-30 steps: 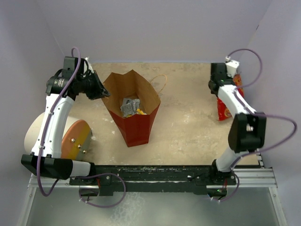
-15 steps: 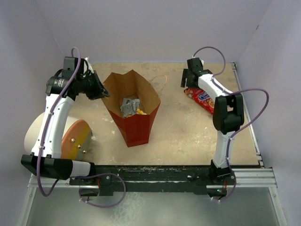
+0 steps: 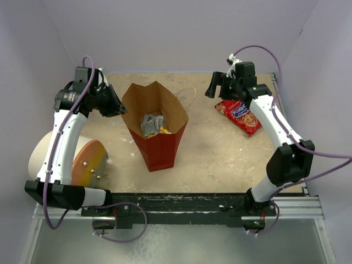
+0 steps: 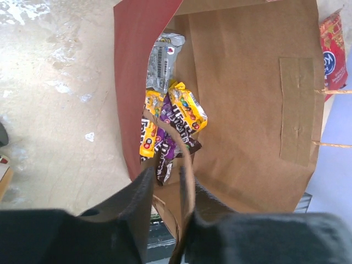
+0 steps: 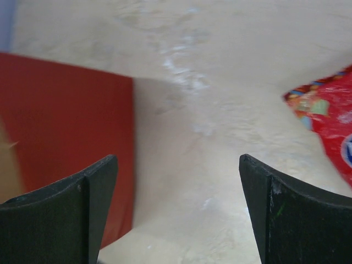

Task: Take the snacks out of the paper bag
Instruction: Place the snack at the center of the board, then adjust the paper bag at the center of the board.

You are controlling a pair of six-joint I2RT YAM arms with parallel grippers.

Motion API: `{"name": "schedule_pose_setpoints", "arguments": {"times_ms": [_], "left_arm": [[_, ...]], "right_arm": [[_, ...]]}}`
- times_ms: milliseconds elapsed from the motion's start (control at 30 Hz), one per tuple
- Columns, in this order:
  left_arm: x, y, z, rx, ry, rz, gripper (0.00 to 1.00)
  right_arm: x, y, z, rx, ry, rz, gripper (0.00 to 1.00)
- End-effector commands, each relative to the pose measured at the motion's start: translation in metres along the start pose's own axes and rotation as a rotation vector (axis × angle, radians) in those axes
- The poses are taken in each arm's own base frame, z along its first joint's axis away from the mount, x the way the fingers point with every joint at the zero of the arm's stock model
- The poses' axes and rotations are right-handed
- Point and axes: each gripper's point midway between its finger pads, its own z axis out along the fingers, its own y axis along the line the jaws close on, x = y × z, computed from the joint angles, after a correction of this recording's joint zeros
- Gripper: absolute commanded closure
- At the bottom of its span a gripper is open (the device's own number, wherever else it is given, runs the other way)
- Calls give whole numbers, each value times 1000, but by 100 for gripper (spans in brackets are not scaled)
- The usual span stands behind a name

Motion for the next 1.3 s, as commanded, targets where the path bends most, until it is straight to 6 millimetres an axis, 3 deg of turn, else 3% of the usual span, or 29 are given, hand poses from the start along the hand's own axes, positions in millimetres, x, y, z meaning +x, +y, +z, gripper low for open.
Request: {"name": "schedule_pose_setpoints", "arguments": {"times_ms": [0, 167, 333, 400, 633, 733, 967, 1033, 1133, 1267], "left_arm": [[-15, -3, -21, -8, -85, 20, 64], [-9, -1, -27, -5, -91, -32, 42], [-17, -11, -26, 56, -132, -64, 34], [-19, -15, -24, 77, -137, -84, 36], [-22, -15, -14, 70, -119, -104, 61], [-28, -12, -17, 44, -139, -91, 75], [-60, -15, -27, -1, -217, -32, 96], [-74, -18, -30, -8, -250, -31, 100], [-101, -23, -35, -5, -307, -39, 100], [-139, -32, -43, 17, -392, -37, 100]], "right_arm": [[-7, 65, -38, -309, 16, 9, 7], [-21, 102, -68, -474, 1, 47, 5], [-30, 130, -86, -626, -4, 92, 4], [-31, 137, -90, -662, 0, 109, 3], [-20, 152, -79, -703, 78, 130, 5], [-17, 153, -72, -702, 90, 145, 17], [-14, 163, -65, -733, 122, 153, 72], [-13, 170, -66, -741, 132, 147, 83], [-14, 182, -69, -756, 135, 128, 94], [-4, 199, -69, -786, 156, 123, 97]]}}
